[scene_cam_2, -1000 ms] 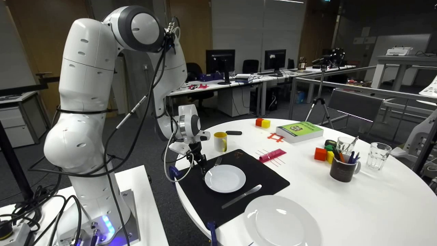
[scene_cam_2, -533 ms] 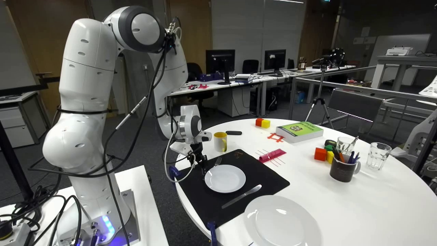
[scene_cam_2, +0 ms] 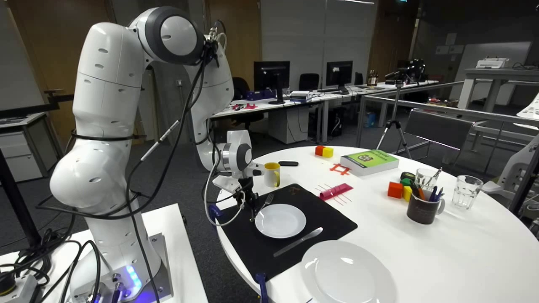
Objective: Put the fork on the black mat in a straightened up position and move the white plate slightly to the left
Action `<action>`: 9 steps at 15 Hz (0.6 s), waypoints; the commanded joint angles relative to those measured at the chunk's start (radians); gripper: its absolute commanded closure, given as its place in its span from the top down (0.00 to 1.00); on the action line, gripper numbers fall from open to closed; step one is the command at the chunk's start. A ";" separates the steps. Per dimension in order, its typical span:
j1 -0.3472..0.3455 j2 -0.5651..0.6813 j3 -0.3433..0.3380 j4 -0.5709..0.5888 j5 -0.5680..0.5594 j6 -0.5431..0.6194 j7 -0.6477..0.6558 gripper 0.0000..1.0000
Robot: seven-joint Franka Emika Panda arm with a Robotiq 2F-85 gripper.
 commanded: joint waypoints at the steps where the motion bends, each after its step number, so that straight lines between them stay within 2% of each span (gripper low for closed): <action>1: -0.046 0.008 0.023 0.012 0.049 -0.023 -0.078 1.00; 9: -0.092 0.023 0.061 0.017 0.131 -0.027 -0.176 1.00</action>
